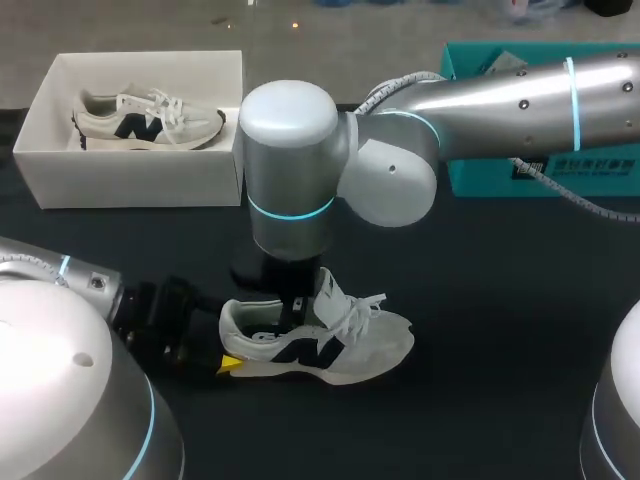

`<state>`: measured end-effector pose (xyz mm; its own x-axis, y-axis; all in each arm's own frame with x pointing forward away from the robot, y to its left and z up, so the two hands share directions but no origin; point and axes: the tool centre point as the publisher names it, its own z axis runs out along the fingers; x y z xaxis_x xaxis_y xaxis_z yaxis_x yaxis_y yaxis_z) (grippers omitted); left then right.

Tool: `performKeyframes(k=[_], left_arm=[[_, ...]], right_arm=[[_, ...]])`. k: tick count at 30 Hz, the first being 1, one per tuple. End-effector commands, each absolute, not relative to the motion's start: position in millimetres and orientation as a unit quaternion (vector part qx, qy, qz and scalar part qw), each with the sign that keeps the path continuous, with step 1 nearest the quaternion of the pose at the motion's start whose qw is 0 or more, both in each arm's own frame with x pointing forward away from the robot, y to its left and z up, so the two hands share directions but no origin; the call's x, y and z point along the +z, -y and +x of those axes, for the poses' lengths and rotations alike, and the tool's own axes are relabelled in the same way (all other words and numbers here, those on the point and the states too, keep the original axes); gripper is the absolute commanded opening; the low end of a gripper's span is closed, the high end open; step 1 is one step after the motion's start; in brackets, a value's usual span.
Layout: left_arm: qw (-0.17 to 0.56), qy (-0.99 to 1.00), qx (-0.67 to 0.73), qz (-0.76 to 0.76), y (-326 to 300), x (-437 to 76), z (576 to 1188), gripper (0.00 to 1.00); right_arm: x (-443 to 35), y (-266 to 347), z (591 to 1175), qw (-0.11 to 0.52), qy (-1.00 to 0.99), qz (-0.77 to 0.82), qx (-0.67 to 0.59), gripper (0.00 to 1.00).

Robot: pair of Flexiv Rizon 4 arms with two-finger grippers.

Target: Take the shoe out of the shoebox, open the shoe tongue, remove and reinsert the insole, then place the shoe into the shoebox

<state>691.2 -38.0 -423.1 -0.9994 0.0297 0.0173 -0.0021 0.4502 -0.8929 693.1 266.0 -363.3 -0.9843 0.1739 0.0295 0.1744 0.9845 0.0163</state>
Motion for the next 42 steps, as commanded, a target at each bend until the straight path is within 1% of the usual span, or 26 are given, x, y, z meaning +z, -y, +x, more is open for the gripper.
performKeyframes(k=[1, 11, 19, 24, 27, 29, 31, 32, 34, 38, 42], left_arm=[[0.015, 0.852, 0.524, -0.008, 36.6, -423.4, 690.5, 0.0], [0.015, 0.852, 0.524, -0.008, 36.6, -423.4, 690.5, 0.0], [0.015, 0.852, 0.524, -0.008, 36.6, -423.4, 690.5, 0.0], [0.015, 0.852, 0.524, -0.008, 36.6, -423.4, 690.5, 0.0], [0.015, 0.852, 0.524, -0.008, 36.6, -423.4, 690.5, 0.0], [0.015, 0.852, 0.524, -0.008, 36.6, -423.4, 690.5, 0.0], [0.015, 0.852, 0.524, -0.008, 36.6, -423.4, 690.5, 0.0], [0.015, 0.852, 0.524, -0.008, 36.6, -423.4, 690.5, 0.0], [0.015, 0.852, 0.524, -0.008, 36.6, -423.4, 690.5, 0.0], [0.015, 0.852, 0.524, -0.008, 36.6, -423.4, 690.5, 0.0], [0.015, 0.852, 0.524, -0.008, 36.6, -423.4, 690.5, 0.0]], right_arm=[[-381.9, -272.6, 698.9, 0.036, 0.995, -0.094, -0.024, 0.0], [-400.1, -270.5, 693.8, 0.044, 0.994, -0.103, -0.014, 0.0], [-391.2, -260.8, 699.5, -0.011, 0.991, -0.128, -0.029, 0.0], [-390.8, -262.1, 703.0, -0.03, 0.991, -0.126, -0.027, 0.0], [-395.3, -263.0, 703.5, -0.03, 0.992, -0.122, -0.025, 0.0], [-399.6, -263.6, 704.3, -0.029, 0.993, -0.117, -0.02, 0.02], [-401.9, -265.0, 704.4, -0.028, 0.993, -0.116, -0.02, 0.11], [-402.7, -265.9, 704.5, -0.025, 0.993, -0.114, -0.021, 0.14], [-403.8, -267.6, 704.3, -0.023, 0.993, -0.112, -0.02, 0.15], [-406.5, -268.1, 706.0, -0.023, 0.993, -0.111, -0.022, 0.24], [-408.6, -266.4, 709.8, -0.023, 0.993, -0.116, -0.023, 0.27]])
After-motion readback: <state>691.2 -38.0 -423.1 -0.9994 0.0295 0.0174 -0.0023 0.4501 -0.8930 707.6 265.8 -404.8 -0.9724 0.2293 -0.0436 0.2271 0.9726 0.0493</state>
